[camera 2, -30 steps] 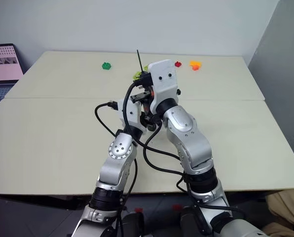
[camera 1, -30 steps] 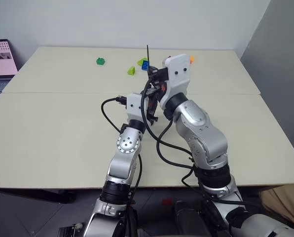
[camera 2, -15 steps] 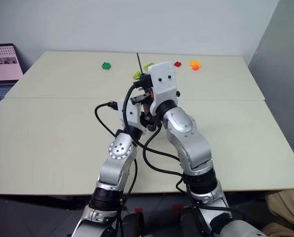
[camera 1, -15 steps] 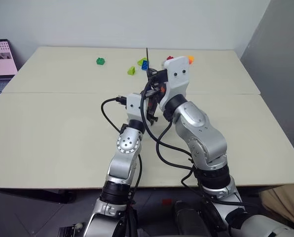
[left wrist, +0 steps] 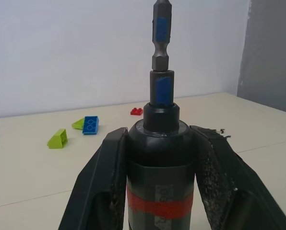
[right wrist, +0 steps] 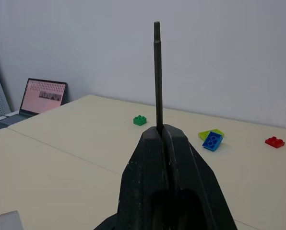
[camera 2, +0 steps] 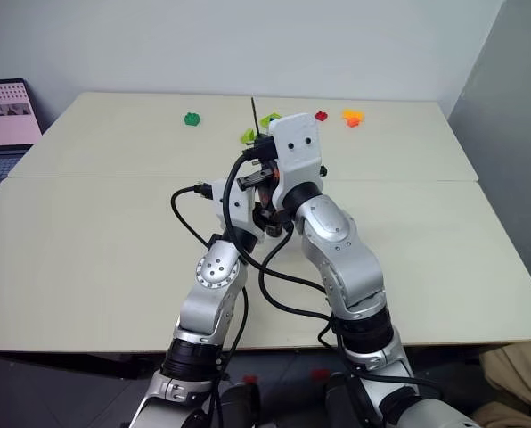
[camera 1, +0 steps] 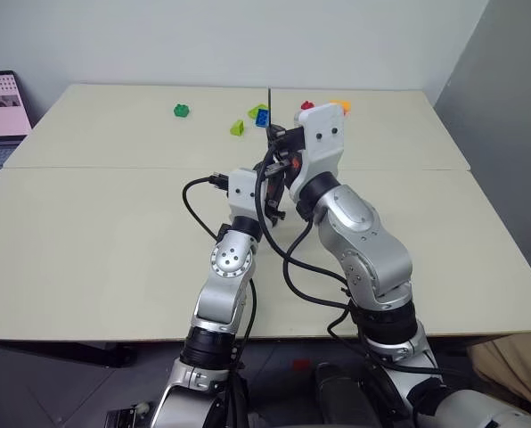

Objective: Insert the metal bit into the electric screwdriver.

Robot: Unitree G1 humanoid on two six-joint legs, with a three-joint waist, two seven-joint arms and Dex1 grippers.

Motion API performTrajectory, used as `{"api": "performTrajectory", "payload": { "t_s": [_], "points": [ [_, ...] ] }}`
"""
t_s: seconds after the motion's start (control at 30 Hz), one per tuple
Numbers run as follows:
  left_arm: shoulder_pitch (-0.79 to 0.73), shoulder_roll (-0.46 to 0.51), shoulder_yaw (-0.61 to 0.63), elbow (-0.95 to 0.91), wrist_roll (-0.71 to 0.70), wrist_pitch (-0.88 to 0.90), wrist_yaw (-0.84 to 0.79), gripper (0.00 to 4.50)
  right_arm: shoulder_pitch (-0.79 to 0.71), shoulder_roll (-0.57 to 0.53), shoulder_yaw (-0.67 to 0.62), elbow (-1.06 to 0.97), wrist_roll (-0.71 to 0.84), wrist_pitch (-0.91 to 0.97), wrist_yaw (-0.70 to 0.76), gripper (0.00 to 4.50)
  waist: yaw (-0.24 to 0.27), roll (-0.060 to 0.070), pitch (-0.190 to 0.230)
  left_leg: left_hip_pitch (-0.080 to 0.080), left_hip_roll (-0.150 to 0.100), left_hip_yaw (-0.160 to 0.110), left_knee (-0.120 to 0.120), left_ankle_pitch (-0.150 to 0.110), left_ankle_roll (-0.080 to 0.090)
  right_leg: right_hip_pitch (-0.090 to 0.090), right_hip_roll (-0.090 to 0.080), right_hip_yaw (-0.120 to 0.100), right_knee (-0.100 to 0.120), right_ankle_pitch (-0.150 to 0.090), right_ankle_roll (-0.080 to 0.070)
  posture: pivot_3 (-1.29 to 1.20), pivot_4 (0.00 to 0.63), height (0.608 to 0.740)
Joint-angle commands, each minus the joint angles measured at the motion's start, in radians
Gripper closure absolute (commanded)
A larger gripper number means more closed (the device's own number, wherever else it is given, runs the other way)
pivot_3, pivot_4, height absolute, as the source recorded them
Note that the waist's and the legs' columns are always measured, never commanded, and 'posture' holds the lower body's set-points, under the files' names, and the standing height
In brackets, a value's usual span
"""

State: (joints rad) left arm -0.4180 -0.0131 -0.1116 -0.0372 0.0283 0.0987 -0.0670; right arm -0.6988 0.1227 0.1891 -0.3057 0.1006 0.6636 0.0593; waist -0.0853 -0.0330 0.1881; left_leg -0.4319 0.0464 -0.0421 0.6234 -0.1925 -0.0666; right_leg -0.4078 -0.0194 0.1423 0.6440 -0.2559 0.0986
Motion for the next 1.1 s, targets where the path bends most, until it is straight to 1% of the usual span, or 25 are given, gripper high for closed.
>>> {"api": "performTrajectory", "payload": {
  "t_s": [0.03,1.0,1.1],
  "points": [
    [0.017,0.004,0.004,0.010,0.016,0.011,0.013,2.87,-0.008,0.006,-0.001,-0.044,0.000,-0.006,-0.001,4.50,0.000,0.000,0.000,0.000,0.000,0.000,0.000,0.000,0.000,0.000,0.000,0.000,0.000,0.000,0.000,0.00,0.150,0.740],
    [0.016,0.008,0.003,0.009,0.014,0.016,0.013,2.87,-0.011,-0.002,0.008,-0.048,-0.004,-0.006,0.006,4.50,-0.001,0.000,0.000,0.000,0.000,0.000,-0.001,0.000,0.000,-0.001,0.000,0.000,0.000,0.000,0.000,0.00,0.150,0.740],
    [0.015,0.008,0.002,0.008,0.013,0.016,0.012,2.87,-0.012,-0.002,0.003,-0.049,-0.011,-0.028,-0.003,4.50,-0.001,0.000,0.000,0.000,0.000,0.000,-0.001,0.000,0.000,-0.001,0.000,0.000,0.000,0.000,0.000,0.00,0.150,0.740]
  ]
}}
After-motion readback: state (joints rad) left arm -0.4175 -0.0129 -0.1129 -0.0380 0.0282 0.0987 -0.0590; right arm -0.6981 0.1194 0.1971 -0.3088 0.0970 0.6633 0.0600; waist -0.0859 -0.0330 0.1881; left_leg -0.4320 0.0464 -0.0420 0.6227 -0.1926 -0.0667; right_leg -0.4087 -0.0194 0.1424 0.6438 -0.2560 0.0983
